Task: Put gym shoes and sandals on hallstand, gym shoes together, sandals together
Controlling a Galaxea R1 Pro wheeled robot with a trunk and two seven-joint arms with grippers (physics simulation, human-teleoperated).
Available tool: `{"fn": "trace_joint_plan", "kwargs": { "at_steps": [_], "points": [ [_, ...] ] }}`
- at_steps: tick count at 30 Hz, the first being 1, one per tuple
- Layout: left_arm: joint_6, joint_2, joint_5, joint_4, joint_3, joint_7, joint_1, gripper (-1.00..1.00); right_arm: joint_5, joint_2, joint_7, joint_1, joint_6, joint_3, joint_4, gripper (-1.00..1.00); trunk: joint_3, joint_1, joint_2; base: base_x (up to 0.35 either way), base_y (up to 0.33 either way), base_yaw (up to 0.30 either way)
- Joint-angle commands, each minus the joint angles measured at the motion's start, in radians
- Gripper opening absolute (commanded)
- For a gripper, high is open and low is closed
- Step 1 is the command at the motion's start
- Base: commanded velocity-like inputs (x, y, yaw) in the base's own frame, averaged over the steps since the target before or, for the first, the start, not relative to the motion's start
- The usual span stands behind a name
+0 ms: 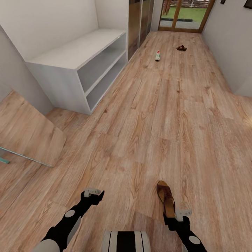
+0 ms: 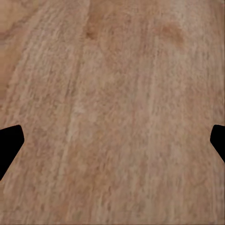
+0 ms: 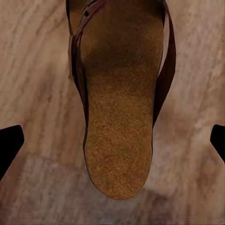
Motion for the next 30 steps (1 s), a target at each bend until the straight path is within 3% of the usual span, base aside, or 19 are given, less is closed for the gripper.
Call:
{"fn": "trace_joint_plan", "kwargs": {
  "at_steps": [1,7,15,30],
  "points": [
    [-0.005,0.0,-0.004,0.0,-0.001,-0.006,0.0,1.0,0.001,0.0,0.0,0.0,-0.003,0.0,0.002,1.0,-0.001,0.0,0.0,0.0,0.0,0.0],
    [-0.01,0.0,-0.002,-0.001,-0.01,-0.013,-0.001,1.0,0.001,0.0,0.0,0.0,-0.003,-0.001,0.005,1.0,-0.001,0.0,0.0,0.0,0.0,0.0],
    [-0.014,0.003,0.001,0.002,-0.013,-0.015,-0.001,1.0,0.001,0.0,0.0,0.0,-0.003,0.0,0.007,1.0,-0.031,0.003,-0.002,0.0,0.0,0.0],
    [-0.017,0.002,0.002,0.009,-0.013,-0.015,-0.001,1.0,0.001,0.001,-0.006,-0.001,-0.003,-0.001,0.019,1.0,-0.031,0.003,-0.002,0.0,0.0,0.0]
  ]
}}
